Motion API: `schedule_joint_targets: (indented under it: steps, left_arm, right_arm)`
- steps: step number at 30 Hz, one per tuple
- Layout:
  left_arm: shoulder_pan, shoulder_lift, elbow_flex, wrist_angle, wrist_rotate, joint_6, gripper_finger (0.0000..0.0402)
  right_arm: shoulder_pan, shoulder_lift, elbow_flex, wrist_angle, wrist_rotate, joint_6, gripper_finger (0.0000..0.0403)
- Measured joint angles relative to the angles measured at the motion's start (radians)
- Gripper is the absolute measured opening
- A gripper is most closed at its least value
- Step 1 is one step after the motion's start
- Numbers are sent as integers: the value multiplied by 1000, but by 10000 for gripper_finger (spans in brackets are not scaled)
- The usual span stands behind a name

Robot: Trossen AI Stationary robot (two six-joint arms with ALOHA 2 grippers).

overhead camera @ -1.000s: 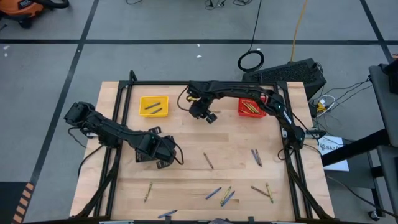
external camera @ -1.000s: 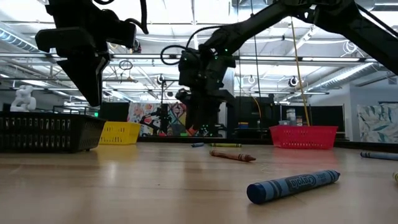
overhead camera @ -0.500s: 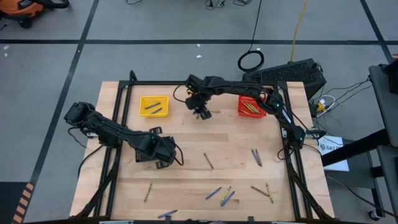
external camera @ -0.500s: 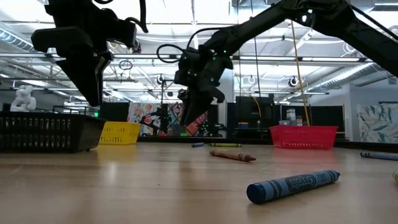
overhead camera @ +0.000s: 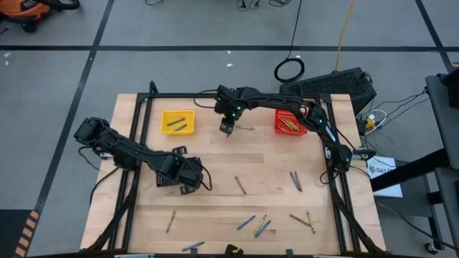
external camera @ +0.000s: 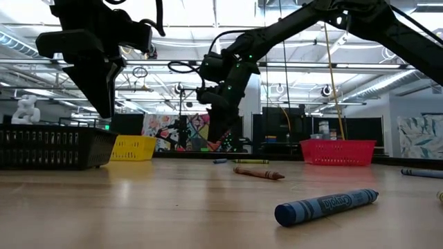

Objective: Sort crayons
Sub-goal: Put the blue crayon into the yellow bin

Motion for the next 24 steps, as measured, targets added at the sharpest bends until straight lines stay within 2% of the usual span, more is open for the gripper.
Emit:
schedule_joint_targets:
  steps: [7,11,18,24]
  left_arm:
    - [0,0,0,0,-1,-1,69]
    - [0,0,0,-1,-1,1,69]
    - [0,0,0,-1,-3,1,69]
    - [3,0,0,-1,-11,2,69]
  right_arm:
    - [-8,-1,13,28,-1,475,116]
    - [-8,-1,13,31,-78,713,116]
    - [2,-1,13,21,-105,757,116]
    - [4,-1,13,-74,-102,796,116]
